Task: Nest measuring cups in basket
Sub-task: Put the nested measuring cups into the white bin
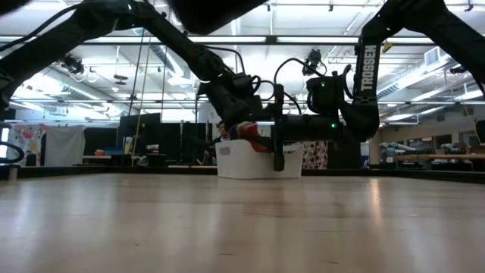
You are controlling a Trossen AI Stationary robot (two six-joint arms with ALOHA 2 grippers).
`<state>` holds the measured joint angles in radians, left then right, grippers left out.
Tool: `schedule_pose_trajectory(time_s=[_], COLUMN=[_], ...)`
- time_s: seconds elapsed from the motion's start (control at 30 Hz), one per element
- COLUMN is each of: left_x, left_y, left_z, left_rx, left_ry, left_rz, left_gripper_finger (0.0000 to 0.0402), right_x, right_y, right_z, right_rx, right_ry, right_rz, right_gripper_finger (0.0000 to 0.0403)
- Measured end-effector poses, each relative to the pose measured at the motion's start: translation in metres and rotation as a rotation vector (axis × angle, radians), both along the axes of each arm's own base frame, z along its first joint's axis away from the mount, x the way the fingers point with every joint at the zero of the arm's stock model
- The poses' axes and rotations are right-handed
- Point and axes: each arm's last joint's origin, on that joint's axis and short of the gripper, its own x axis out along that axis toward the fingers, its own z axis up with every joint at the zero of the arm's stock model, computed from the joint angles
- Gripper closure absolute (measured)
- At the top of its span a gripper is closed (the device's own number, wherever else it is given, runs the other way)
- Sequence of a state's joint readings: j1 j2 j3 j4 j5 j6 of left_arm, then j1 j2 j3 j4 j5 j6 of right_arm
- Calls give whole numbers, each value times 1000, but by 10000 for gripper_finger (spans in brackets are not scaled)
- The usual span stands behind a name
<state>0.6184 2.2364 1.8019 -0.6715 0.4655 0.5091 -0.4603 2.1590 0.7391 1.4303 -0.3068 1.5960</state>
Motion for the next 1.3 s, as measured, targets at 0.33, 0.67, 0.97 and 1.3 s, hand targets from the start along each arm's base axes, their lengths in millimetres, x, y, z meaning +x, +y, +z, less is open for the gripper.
schedule_pose_trajectory(time_s=[0.33,0.67,0.97,1.3], left_x=[7,8,8,12], left_y=[-5,-5,-5,-9], left_z=[2,3,4,4], left_rx=[16,16,11,18], left_ry=[-31,-49,-63,-61], left_rz=[-18,-24,-31,-35], left_gripper_finger=[393,393,393,393], right_x=[0,-1,-1,-2], right_y=[-1,-2,-3,-5], right_z=[-2,-4,-7,-7], right_rx=[11,15,5,-10], right_ry=[19,36,72,82], right_rz=[-17,-21,-28,-47], right_gripper_finger=[249,331,331,318])
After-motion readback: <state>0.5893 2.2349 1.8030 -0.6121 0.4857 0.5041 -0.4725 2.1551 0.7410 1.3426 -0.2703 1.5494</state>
